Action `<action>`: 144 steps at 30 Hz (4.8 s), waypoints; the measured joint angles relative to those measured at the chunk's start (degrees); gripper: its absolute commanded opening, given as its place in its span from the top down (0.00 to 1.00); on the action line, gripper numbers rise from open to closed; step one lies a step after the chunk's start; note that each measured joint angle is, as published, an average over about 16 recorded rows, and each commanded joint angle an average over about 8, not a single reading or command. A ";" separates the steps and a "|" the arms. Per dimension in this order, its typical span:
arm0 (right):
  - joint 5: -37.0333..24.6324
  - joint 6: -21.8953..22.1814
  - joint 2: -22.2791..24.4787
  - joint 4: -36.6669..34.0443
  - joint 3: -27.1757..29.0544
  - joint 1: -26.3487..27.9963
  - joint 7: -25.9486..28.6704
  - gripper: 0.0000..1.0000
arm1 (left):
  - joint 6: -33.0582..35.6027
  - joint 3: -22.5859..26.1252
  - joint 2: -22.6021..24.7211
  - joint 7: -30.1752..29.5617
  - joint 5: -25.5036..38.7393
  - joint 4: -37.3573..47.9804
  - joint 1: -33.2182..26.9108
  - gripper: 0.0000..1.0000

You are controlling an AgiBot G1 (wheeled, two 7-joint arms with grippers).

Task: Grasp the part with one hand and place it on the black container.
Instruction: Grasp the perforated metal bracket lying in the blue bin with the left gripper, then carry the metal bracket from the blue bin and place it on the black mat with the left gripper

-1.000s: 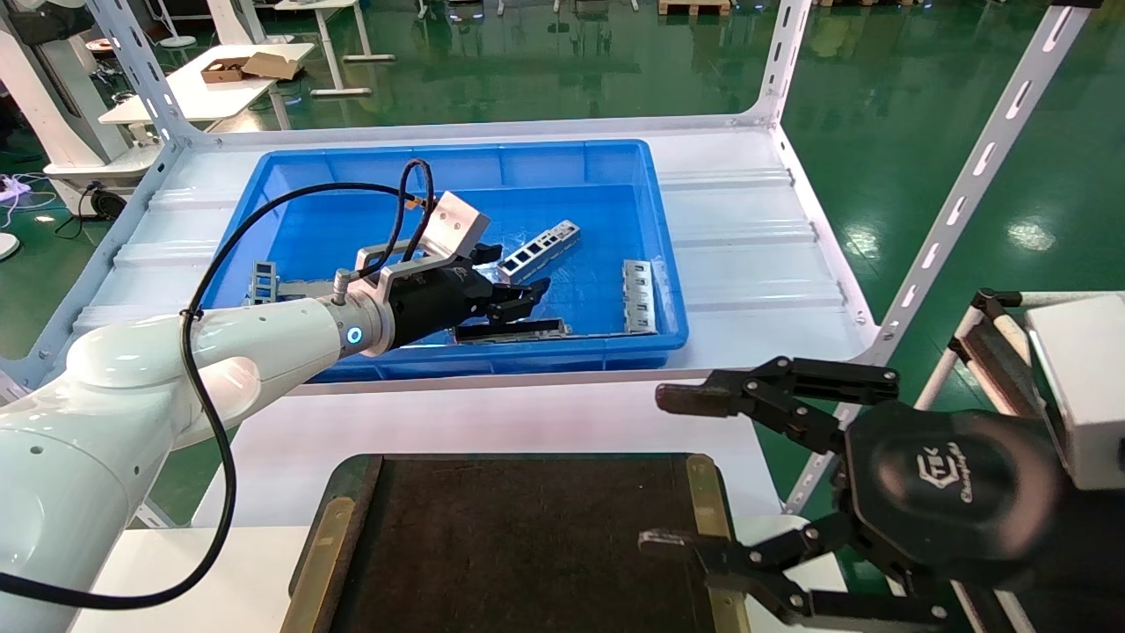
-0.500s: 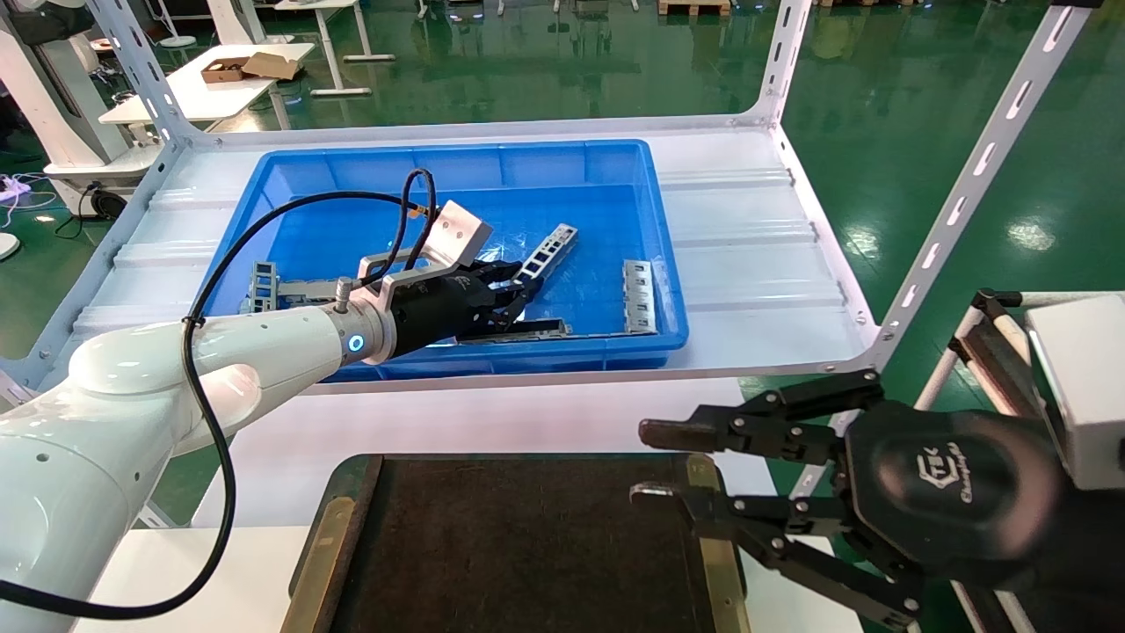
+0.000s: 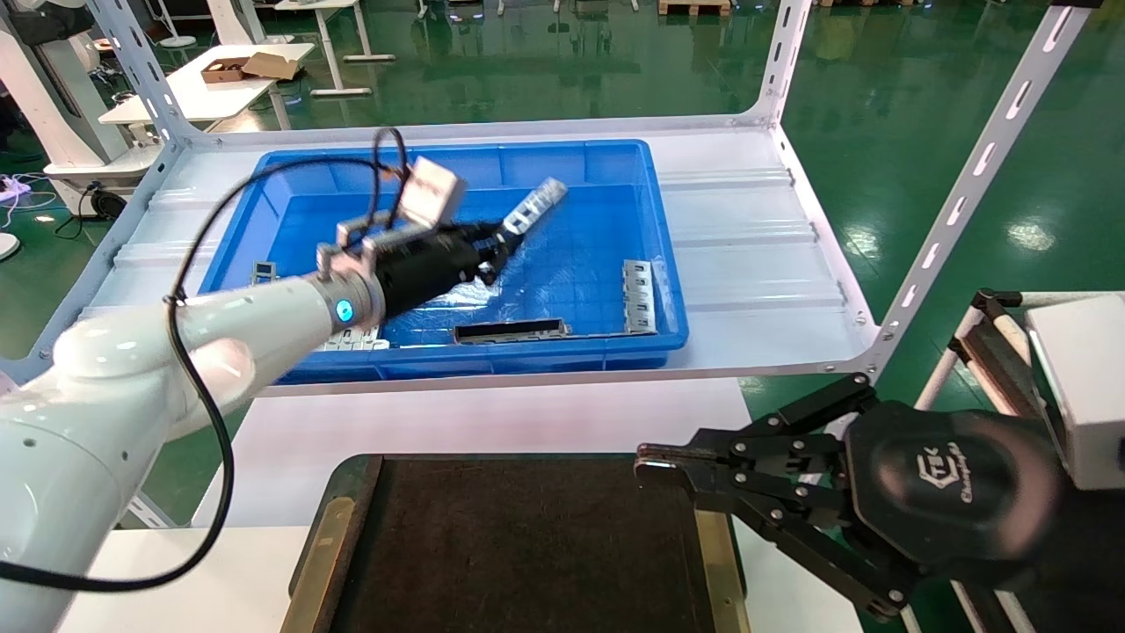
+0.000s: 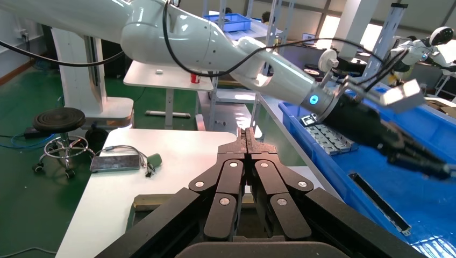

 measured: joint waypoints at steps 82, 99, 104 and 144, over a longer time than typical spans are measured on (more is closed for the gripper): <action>0.05 0.03 0.03 0.00 -0.07 0.02 -0.04 1.00 | -15.44 2.05 -24.97 -35.85 -13.33 -67.91 58.98 1.00; 0.06 0.03 0.03 0.00 -0.09 0.02 -0.04 1.00 | -39.05 16.17 -16.51 -46.22 -14.22 -64.90 52.90 1.00; 0.06 0.04 0.04 0.00 -0.09 0.02 -0.05 1.00 | -44.34 20.66 -16.18 -46.89 -16.73 -64.98 51.51 1.00; 0.09 0.05 0.05 0.00 -0.13 0.03 -0.06 1.00 | -52.35 33.65 -9.40 -43.29 -28.23 -54.15 41.90 1.00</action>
